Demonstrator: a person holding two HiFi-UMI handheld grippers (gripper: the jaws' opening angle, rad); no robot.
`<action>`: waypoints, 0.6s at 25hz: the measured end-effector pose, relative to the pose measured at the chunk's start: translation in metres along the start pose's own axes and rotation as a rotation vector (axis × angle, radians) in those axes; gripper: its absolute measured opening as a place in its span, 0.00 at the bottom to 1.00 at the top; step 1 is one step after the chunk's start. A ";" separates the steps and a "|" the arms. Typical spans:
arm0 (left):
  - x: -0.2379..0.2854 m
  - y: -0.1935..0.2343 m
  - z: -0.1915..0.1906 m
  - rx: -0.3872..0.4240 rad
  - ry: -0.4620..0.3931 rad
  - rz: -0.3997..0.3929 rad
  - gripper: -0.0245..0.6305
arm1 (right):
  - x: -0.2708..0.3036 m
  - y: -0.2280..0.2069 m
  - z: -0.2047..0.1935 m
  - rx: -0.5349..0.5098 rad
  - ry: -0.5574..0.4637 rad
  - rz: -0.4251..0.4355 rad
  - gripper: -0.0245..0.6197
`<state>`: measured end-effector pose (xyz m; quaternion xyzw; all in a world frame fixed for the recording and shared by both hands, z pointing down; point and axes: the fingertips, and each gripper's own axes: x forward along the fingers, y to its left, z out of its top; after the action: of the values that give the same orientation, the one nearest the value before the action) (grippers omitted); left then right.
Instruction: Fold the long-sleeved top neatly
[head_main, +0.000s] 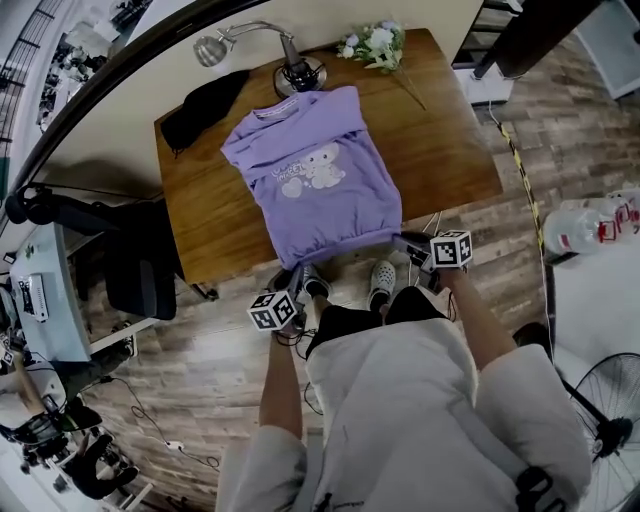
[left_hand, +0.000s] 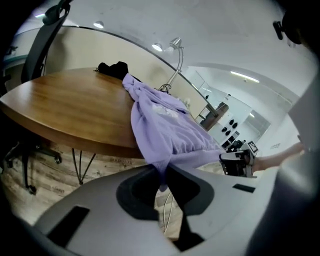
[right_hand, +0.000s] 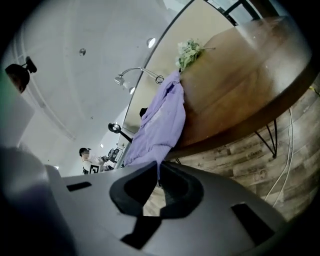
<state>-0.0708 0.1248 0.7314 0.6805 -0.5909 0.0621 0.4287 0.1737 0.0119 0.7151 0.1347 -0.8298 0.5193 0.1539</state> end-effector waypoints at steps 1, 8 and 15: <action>-0.006 -0.004 0.000 0.013 -0.007 -0.005 0.12 | -0.004 0.003 0.001 -0.020 0.000 0.008 0.07; -0.046 -0.036 0.002 0.038 -0.072 -0.039 0.12 | -0.037 0.033 0.004 -0.122 -0.024 0.079 0.07; -0.073 -0.066 -0.005 0.084 -0.094 -0.030 0.12 | -0.066 0.057 -0.001 -0.218 -0.023 0.127 0.07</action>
<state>-0.0338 0.1785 0.6579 0.7088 -0.5970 0.0485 0.3726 0.2120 0.0417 0.6429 0.0705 -0.8898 0.4332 0.1248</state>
